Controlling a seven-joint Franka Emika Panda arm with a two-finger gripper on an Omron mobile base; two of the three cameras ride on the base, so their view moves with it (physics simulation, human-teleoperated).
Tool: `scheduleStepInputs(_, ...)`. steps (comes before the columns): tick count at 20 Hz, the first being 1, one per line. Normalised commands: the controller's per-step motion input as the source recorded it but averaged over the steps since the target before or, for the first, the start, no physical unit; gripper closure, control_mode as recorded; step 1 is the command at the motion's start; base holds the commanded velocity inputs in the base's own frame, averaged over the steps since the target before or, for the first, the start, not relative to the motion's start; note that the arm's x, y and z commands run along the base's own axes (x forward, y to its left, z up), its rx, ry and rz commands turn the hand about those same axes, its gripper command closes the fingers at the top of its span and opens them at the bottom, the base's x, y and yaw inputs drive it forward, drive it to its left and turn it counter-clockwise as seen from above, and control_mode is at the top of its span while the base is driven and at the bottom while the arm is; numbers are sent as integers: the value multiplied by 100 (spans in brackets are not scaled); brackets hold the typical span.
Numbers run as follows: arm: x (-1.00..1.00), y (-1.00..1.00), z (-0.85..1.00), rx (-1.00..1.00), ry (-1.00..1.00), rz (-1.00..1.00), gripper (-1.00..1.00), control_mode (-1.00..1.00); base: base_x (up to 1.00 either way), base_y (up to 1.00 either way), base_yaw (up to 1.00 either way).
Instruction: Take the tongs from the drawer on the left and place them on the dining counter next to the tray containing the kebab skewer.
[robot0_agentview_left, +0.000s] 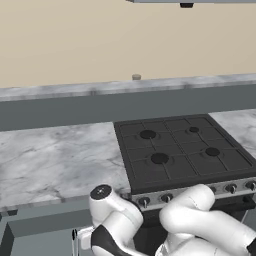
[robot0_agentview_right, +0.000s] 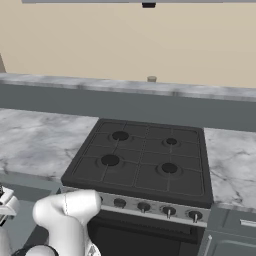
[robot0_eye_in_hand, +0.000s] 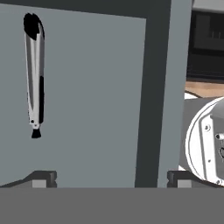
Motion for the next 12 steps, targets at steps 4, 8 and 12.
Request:
scheduleStepInputs(4, 17, 24, -25, 0, 2, 0, -100, -100, 0, 0, 0)
scheduleStepInputs(8, 24, 24, -27, 0, 3, 0, -100, -100, 0, 0, 0)
scheduleStepInputs(12, 24, 29, -25, 0, 2, 0, -100, -100, 0, 0, 0)
